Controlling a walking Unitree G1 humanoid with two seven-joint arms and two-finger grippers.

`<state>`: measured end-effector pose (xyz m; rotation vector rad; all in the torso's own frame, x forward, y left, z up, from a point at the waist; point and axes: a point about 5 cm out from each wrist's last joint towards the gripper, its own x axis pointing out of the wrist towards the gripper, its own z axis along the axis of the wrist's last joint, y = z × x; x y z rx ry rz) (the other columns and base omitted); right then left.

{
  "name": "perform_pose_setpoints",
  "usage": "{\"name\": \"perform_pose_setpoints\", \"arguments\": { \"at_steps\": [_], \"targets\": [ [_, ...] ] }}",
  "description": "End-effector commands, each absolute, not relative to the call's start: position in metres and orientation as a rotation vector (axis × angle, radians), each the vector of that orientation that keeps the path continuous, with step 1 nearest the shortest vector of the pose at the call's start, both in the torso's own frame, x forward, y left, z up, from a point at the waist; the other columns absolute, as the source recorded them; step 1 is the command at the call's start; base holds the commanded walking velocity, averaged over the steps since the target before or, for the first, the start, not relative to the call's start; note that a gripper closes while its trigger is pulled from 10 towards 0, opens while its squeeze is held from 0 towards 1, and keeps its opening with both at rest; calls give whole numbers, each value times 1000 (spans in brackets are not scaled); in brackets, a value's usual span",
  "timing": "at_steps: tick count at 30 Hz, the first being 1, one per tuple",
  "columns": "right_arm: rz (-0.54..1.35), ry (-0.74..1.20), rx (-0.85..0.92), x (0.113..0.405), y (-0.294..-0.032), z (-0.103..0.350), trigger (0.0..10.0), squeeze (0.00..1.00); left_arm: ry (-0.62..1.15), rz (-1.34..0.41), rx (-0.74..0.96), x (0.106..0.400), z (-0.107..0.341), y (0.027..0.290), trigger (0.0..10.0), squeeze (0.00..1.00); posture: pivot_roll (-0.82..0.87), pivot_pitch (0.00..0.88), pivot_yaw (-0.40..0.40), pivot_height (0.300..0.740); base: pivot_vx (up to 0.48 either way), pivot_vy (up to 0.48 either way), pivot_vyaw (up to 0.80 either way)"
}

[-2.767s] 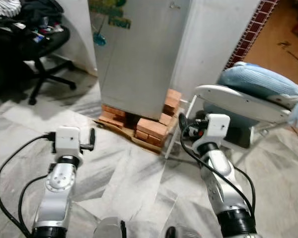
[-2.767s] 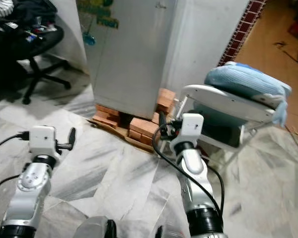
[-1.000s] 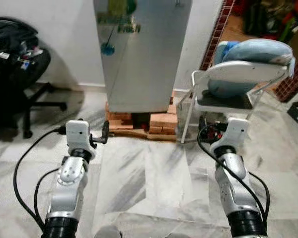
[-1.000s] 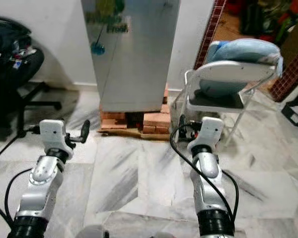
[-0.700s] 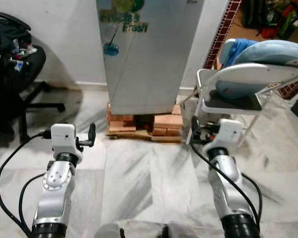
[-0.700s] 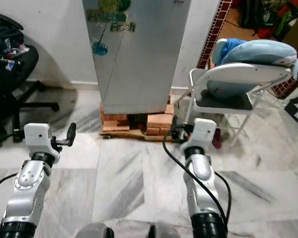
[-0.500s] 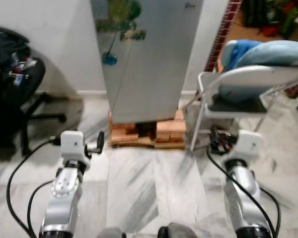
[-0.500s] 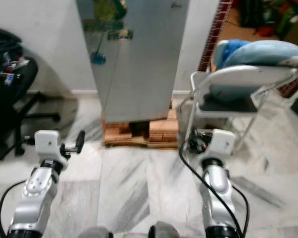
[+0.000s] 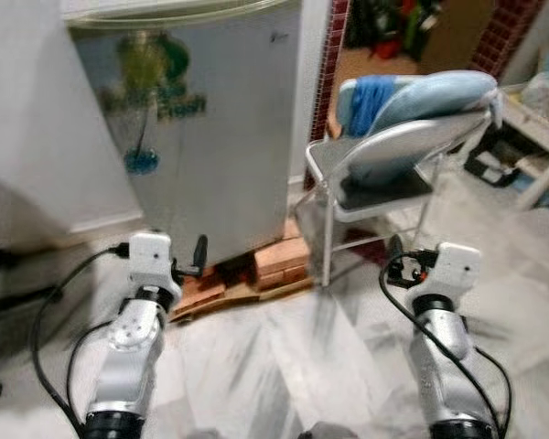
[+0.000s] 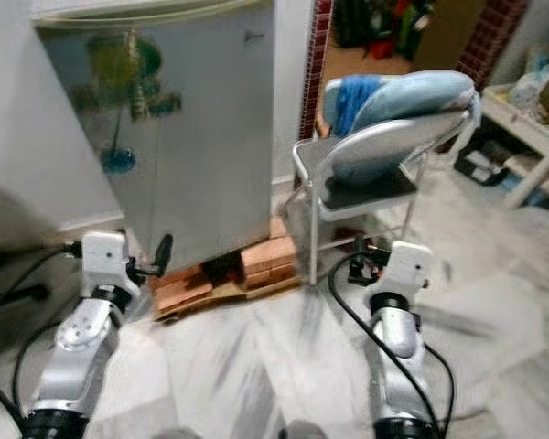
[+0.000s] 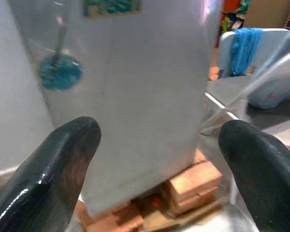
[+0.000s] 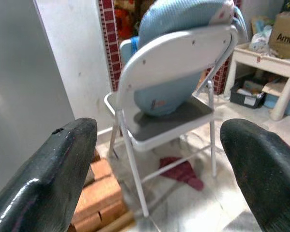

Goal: Restocking fridge

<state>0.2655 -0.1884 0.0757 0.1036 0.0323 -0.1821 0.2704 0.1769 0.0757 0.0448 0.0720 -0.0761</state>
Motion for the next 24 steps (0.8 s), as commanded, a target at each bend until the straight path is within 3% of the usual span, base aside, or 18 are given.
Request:
{"name": "perform_pose_setpoints", "arguments": {
  "at_steps": [1,8,14,24],
  "targets": [
    [-160,34,108,268,-183,76,10000,0,100,-39,55,267,71,188,10000,0,16,37,0,740,0,439,-800],
    [-145,22,105,274,-179,79,10000,0,104,-41,61,269,73,187,10000,0,46,55,2,740,0,462,-706],
    [-141,28,95,272,-178,78,10000,0,109,-49,87,267,74,193,10000,0,44,64,10,740,0,479,0],
    [-137,27,94,274,-181,79,10000,0,113,-47,72,269,74,188,10000,0,44,69,-6,740,0,480,-555]
  ]
}}
